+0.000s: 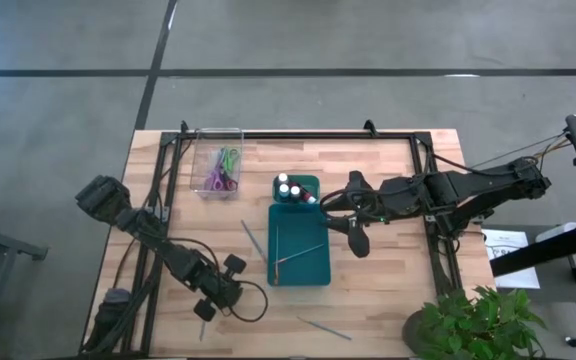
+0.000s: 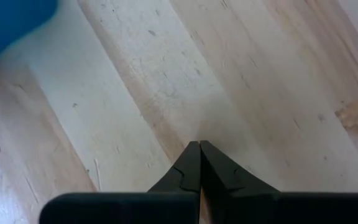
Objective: Pick & Place Paint Supplies
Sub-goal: Put the blue paintbrush into the blue bin
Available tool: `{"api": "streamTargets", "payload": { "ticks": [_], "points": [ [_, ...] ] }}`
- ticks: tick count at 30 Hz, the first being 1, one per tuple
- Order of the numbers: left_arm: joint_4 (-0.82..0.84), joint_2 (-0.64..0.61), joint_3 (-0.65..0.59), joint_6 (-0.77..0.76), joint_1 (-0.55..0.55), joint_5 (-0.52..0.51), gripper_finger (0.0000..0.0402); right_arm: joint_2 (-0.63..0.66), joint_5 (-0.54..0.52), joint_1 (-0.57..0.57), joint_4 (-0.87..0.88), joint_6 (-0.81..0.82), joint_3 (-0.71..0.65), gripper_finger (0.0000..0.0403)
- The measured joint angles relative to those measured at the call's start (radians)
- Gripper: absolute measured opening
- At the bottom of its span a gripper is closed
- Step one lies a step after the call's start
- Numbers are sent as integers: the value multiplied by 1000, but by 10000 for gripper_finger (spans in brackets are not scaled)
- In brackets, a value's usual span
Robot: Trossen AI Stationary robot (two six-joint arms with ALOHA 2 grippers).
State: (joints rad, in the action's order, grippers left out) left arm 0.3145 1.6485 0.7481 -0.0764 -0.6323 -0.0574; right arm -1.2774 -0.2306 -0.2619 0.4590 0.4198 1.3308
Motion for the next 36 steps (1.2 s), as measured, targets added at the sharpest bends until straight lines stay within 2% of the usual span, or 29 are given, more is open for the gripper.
{"api": "streamTargets", "payload": {
  "ticks": [16,23,30,36],
  "points": [
    [111,-28,60,44,21,-29,0,0,-5,0,-1,-4,0,181],
    [166,-33,115,99,59,-38,0,0,-7,1,-3,-10,0,181],
    [236,-102,145,150,96,-70,0,0,-8,1,-6,-23,0,181],
    [271,-141,200,256,169,-85,0,0,-12,1,-10,-43,0,181]
  ]
}}
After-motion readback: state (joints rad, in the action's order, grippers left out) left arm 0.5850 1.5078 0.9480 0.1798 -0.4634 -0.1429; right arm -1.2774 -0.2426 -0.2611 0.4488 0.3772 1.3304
